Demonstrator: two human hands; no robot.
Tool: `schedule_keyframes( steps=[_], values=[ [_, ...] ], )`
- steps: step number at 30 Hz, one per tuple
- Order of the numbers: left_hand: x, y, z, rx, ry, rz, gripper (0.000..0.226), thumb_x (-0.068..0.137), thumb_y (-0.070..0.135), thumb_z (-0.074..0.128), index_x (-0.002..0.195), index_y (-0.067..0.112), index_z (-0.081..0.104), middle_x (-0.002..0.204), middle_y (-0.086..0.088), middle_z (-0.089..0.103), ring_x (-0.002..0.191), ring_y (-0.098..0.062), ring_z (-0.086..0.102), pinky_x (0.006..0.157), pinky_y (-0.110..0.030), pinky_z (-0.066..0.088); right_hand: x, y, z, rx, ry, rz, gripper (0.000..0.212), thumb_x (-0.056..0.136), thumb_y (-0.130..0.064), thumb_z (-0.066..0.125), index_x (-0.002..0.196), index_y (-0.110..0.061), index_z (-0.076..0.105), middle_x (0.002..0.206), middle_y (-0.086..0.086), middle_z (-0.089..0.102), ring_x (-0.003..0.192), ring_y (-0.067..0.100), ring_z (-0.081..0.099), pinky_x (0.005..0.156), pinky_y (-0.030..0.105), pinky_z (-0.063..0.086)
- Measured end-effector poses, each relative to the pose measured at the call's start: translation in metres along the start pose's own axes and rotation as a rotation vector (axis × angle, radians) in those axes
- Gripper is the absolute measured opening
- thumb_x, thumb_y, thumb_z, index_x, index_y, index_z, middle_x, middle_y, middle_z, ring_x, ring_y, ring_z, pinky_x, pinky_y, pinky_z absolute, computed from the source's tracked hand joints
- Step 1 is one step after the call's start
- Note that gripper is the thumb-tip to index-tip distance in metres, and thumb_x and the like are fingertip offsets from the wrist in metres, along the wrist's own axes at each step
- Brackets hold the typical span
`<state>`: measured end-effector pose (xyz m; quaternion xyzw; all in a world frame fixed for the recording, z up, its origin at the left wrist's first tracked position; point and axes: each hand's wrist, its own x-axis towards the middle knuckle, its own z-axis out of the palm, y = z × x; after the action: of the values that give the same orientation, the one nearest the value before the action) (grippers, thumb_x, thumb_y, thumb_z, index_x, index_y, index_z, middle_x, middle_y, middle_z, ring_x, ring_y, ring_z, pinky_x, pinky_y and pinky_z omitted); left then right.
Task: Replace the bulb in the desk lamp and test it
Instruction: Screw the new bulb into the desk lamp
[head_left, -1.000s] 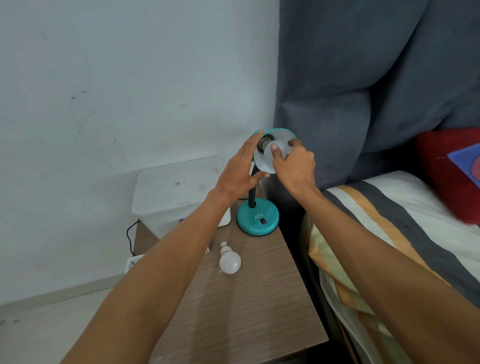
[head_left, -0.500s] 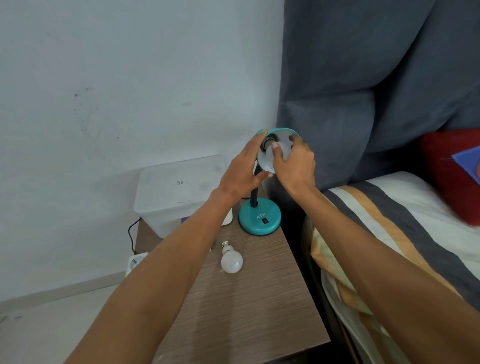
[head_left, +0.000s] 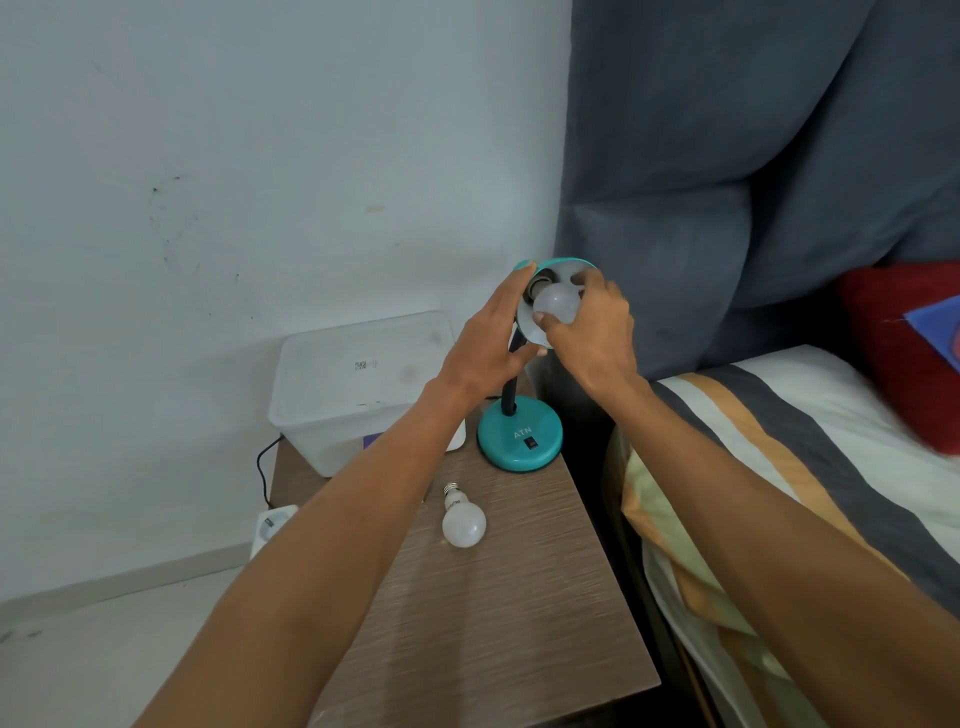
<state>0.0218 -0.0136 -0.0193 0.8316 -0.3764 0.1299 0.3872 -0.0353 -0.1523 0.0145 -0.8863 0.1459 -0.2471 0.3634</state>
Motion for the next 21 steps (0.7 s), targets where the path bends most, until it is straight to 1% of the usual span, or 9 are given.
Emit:
schedule_keyframes(
  steps=[2,4,5,7,9,11,13,15,21],
  values=[
    [-0.0004,0.0002,-0.0011,0.001,0.004,-0.009,0.090,0.088,0.020,0.081,0.159,0.009,0.027,0.161,-0.012,0.039,0.143,-0.029,0.047,0.112,-0.048,0.049,0.0016,0.0003,0.0007,0.019,0.005,0.075,0.058,0.086,-0.046,0.069,0.125,-0.005,0.057,0.118,0.016,0.065,0.106,0.033,0.064,0.089,0.043,0.056],
    [-0.0008,0.0006,-0.0019,0.004,0.002,-0.012,0.090,0.088,0.020,0.081,0.159,0.008,0.027,0.162,-0.012,0.039,0.144,-0.028,0.046,0.113,-0.046,0.048,0.0029,-0.0001,0.0003,0.037,-0.007,0.162,0.057,0.090,-0.053,0.061,0.117,-0.003,0.061,0.112,0.017,0.068,0.103,0.034,0.066,0.086,0.043,0.057],
    [-0.0008,0.0004,-0.0019,0.005,-0.001,-0.013,0.090,0.088,0.020,0.081,0.159,0.008,0.027,0.162,-0.012,0.039,0.144,-0.028,0.046,0.113,-0.046,0.048,0.0022,-0.0006,-0.0002,0.026,-0.001,0.158,0.057,0.090,-0.054,0.059,0.117,-0.003,0.061,0.112,0.017,0.067,0.103,0.035,0.066,0.086,0.042,0.057],
    [-0.0004,-0.0005,-0.0011,0.001,-0.004,-0.018,0.090,0.088,0.019,0.081,0.160,0.009,0.027,0.162,-0.011,0.039,0.144,-0.027,0.046,0.113,-0.046,0.048,-0.0015,-0.0022,-0.0002,-0.024,0.016,0.059,0.060,0.089,-0.051,0.064,0.127,-0.005,0.055,0.121,0.017,0.063,0.108,0.035,0.063,0.088,0.042,0.053],
    [-0.0001,-0.0012,0.0000,-0.003,0.004,-0.032,0.090,0.087,0.016,0.080,0.160,0.010,0.027,0.162,-0.009,0.039,0.145,-0.025,0.045,0.112,-0.047,0.048,-0.0035,-0.0017,0.0003,-0.081,-0.018,-0.068,0.064,0.085,-0.039,0.073,0.135,-0.009,0.049,0.131,0.017,0.057,0.113,0.036,0.059,0.091,0.043,0.049],
    [-0.0001,-0.0019,0.0006,-0.002,0.010,-0.038,0.089,0.088,0.016,0.079,0.160,0.010,0.027,0.162,-0.009,0.039,0.145,-0.025,0.045,0.112,-0.047,0.048,-0.0013,-0.0003,0.0013,-0.118,-0.053,-0.105,0.061,0.084,-0.030,0.076,0.135,-0.010,0.050,0.132,0.017,0.056,0.114,0.038,0.059,0.092,0.043,0.049],
    [-0.0005,-0.0020,0.0008,-0.001,0.006,-0.036,0.089,0.088,0.016,0.079,0.160,0.009,0.027,0.162,-0.010,0.039,0.144,-0.026,0.046,0.113,-0.047,0.048,0.0012,0.0000,0.0023,-0.099,-0.046,-0.063,0.056,0.086,-0.032,0.074,0.132,-0.009,0.053,0.126,0.019,0.061,0.110,0.039,0.061,0.091,0.044,0.051],
    [-0.0011,-0.0021,0.0008,0.006,0.002,-0.038,0.091,0.087,0.017,0.080,0.160,0.011,0.026,0.162,-0.009,0.038,0.144,-0.026,0.046,0.113,-0.047,0.048,0.0023,-0.0024,0.0024,-0.038,-0.045,0.021,0.054,0.089,-0.035,0.071,0.131,-0.007,0.054,0.122,0.021,0.064,0.110,0.040,0.062,0.091,0.045,0.052],
    [-0.0032,-0.0001,0.0024,0.012,0.000,-0.039,0.091,0.088,0.016,0.079,0.161,0.014,0.024,0.164,-0.006,0.036,0.145,-0.024,0.045,0.114,-0.043,0.047,0.0041,-0.0041,0.0015,0.100,-0.046,0.137,0.060,0.087,-0.036,0.073,0.135,-0.006,0.054,0.125,0.016,0.063,0.113,0.033,0.062,0.095,0.041,0.053]
  ],
)
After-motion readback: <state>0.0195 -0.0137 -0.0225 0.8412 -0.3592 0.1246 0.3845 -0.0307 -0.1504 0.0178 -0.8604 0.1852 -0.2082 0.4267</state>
